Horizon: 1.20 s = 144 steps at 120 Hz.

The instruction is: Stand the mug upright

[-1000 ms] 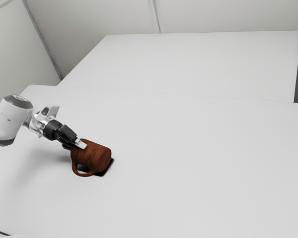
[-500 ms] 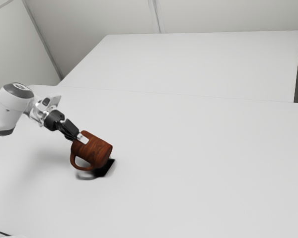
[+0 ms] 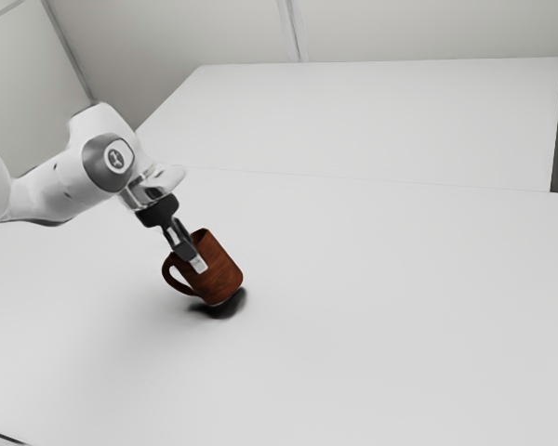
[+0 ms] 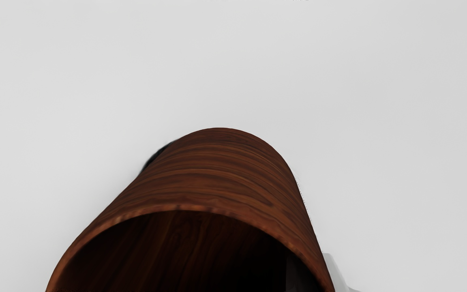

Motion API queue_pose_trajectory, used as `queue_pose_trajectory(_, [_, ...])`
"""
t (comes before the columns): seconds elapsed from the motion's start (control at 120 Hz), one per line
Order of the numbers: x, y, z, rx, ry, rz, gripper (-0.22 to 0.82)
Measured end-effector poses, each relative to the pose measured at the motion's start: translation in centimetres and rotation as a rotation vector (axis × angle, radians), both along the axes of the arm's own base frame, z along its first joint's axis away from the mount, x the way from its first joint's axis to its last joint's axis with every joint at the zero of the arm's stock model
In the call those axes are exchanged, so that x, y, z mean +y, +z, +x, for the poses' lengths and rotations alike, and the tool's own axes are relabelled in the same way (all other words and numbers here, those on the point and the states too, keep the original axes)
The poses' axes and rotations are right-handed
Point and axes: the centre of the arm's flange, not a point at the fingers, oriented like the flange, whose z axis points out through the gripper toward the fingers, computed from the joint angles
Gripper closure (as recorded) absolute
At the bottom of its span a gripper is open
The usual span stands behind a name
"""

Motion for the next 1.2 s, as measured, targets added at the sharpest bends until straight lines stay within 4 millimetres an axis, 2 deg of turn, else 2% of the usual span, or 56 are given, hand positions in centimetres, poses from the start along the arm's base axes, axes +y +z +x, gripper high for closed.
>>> queue_pose_trajectory(0.058, [-0.7,-0.2,0.2,-0.042,-0.027,0.039,0.79])
queue_pose_trajectory(0.108, [-0.4,-0.2,0.3,-0.073,-0.035,0.069,0.79])
queue_pose_trajectory(0.283, [4.1,-0.1,0.4,-0.138,0.017,0.14,0.79])
queue_pose_trajectory(0.358, [5.1,-0.1,0.4,-0.154,0.027,0.155,0.79])
queue_pose_trajectory(0.425, [4.8,0.0,0.6,-0.168,0.017,0.163,0.79])
queue_pose_trajectory(0.65, [1.9,-0.4,0.6,-0.137,-0.066,0.204,0.79])
queue_pose_trajectory(0.875, [2.7,-0.8,-0.1,-0.068,-0.033,0.227,0.78])
queue_pose_trajectory(1.067, [2.9,-1.1,-0.2,-0.04,-0.006,0.227,0.38])
queue_pose_trajectory(1.2, [2.5,-1.1,-0.2,-0.034,0.002,0.228,0.2])
